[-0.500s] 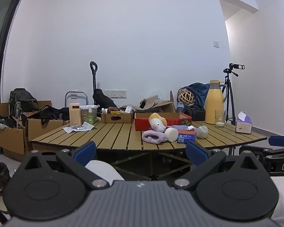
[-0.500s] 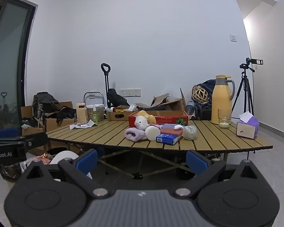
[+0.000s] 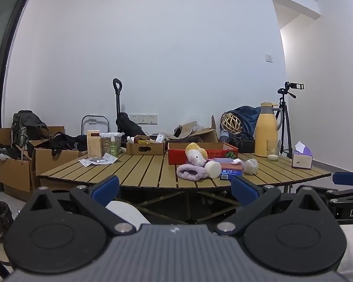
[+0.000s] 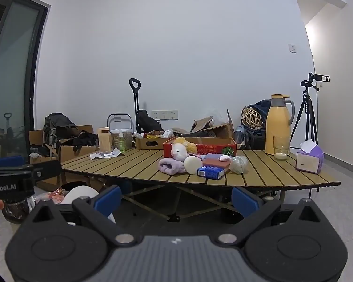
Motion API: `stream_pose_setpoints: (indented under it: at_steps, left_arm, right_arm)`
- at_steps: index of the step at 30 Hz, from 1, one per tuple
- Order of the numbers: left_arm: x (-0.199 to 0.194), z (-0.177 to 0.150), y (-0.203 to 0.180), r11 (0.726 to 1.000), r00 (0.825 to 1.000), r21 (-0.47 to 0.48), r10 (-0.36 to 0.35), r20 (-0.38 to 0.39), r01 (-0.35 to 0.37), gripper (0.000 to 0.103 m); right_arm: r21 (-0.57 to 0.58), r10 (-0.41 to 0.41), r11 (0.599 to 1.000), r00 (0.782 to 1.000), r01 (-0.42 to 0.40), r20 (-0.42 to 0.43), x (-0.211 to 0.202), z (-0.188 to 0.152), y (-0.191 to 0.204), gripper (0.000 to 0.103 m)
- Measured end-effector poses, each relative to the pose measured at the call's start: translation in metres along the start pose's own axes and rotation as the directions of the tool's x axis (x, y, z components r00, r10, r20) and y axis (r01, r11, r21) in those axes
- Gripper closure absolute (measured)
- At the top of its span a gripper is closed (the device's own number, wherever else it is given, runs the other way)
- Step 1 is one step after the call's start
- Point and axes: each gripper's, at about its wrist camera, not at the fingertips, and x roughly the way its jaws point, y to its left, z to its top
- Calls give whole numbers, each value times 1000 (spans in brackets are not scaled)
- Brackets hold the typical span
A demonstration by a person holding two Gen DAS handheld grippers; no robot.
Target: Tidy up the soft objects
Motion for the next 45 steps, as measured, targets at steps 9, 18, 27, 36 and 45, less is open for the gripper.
stream_pose_setpoints:
  at_steps: [9, 18, 27, 36, 45]
  left_arm:
    - [0, -2, -6, 1000, 1000, 2, 6, 12, -6, 0]
    - [2, -3, -7, 1000, 1000, 2, 9, 14, -9, 0]
    - [1, -1, -9, 1000, 1000, 8, 9, 21, -10, 0]
    - [1, 0, -8, 1000, 1000, 9, 9, 20, -9, 0]
    - [1, 0, -8, 1000, 1000, 9, 6, 20, -6, 0]
  right_arm:
    - [-5, 0, 1000, 1000, 0, 2, -2, 1, 1, 2]
    - [-6, -1, 1000, 1000, 1, 2, -3, 2, 2, 2]
    - [-6, -3, 1000, 1000, 3, 6, -2, 0, 1, 2]
    - [-7, -3, 1000, 1000, 3, 6, -1, 0, 2, 2]
    - [-5, -2, 1000, 1000, 2, 5, -1, -1, 1, 2]
